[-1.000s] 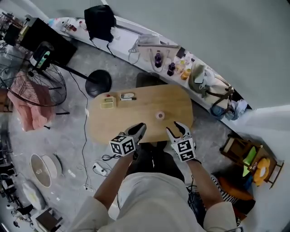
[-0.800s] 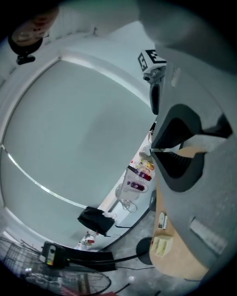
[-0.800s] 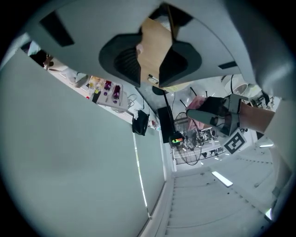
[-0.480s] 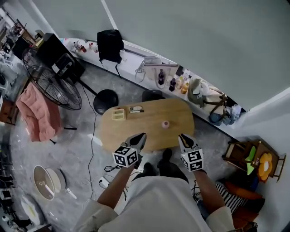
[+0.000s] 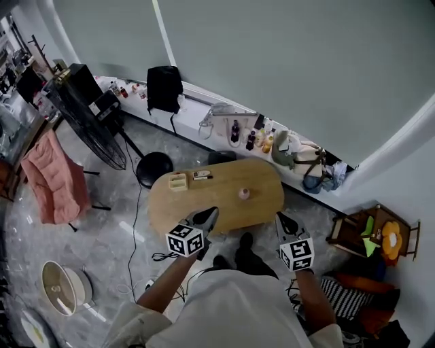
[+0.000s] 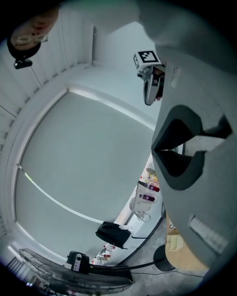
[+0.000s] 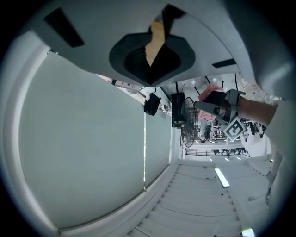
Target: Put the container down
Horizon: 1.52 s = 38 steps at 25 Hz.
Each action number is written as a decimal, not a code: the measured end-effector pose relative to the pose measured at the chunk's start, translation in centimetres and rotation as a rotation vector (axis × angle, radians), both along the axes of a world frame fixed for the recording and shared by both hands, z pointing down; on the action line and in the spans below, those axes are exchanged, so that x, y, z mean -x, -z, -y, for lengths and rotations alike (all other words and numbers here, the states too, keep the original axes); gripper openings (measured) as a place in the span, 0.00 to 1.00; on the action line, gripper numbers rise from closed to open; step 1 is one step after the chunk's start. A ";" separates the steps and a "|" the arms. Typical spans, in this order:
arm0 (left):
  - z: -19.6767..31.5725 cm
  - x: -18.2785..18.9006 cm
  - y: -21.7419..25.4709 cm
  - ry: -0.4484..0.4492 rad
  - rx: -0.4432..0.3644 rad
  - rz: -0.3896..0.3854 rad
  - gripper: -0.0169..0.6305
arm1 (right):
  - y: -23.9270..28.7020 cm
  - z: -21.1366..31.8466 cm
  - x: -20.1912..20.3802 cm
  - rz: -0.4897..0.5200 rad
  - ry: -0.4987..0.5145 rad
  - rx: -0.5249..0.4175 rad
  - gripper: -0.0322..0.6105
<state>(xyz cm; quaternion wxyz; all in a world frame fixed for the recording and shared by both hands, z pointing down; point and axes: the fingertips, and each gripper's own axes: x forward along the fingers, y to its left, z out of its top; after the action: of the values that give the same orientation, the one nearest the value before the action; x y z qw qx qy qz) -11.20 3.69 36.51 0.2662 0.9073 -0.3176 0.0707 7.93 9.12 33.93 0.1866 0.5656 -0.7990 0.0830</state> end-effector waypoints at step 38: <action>-3.2 -5.6 6.8 0.042 -0.152 0.030 0.06 | 5.6 -1.6 -4.6 0.085 0.084 -0.093 0.05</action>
<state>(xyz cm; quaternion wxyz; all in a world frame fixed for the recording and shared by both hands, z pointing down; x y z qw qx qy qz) -5.60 6.94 29.76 0.1934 0.9168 -0.3451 0.0543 12.51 10.73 28.36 0.1295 0.5357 -0.8321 0.0618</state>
